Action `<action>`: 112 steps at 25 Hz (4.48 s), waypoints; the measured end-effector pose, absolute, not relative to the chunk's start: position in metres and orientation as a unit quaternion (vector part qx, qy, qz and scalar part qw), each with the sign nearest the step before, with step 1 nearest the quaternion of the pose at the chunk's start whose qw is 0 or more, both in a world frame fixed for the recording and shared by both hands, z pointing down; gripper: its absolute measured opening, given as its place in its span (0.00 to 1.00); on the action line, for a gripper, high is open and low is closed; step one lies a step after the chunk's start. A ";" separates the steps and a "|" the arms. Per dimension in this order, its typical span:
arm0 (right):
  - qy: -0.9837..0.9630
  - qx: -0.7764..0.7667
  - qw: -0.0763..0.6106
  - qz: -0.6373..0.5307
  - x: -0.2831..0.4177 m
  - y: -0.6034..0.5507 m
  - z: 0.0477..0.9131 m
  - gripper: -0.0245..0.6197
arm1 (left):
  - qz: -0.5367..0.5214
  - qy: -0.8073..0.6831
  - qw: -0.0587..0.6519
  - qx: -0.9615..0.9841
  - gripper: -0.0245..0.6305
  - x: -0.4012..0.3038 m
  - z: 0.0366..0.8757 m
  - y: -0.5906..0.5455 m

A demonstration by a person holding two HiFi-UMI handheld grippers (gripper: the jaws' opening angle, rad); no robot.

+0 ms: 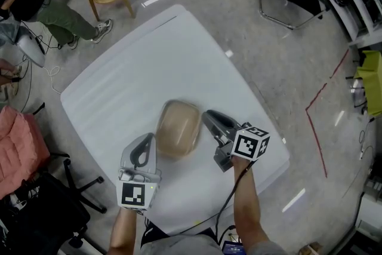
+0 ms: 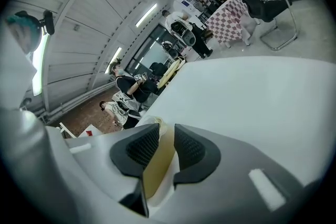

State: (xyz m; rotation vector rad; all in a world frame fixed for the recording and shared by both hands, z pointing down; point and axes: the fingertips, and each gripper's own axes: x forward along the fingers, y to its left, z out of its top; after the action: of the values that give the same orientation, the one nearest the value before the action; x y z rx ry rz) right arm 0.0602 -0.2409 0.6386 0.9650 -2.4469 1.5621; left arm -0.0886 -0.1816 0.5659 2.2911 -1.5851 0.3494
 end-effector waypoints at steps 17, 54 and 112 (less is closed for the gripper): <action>-0.802 0.282 0.016 0.526 0.051 -0.239 0.628 0.31 | 0.124 -0.557 0.167 0.804 0.06 -0.086 0.566 -0.181; -0.803 0.305 0.011 0.512 0.053 -0.235 0.610 0.10 | 0.123 -0.560 0.151 0.805 0.06 -0.090 0.550 -0.170; -0.846 0.530 0.040 0.037 0.125 0.012 0.320 0.11 | 0.039 -0.563 -0.004 0.825 0.06 -0.026 0.328 0.035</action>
State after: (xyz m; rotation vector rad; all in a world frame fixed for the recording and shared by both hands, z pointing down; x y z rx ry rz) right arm 0.1245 0.0121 0.3198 1.6249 -2.5924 0.1146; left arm -0.0262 0.0348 0.3277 2.6006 -1.7740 0.1224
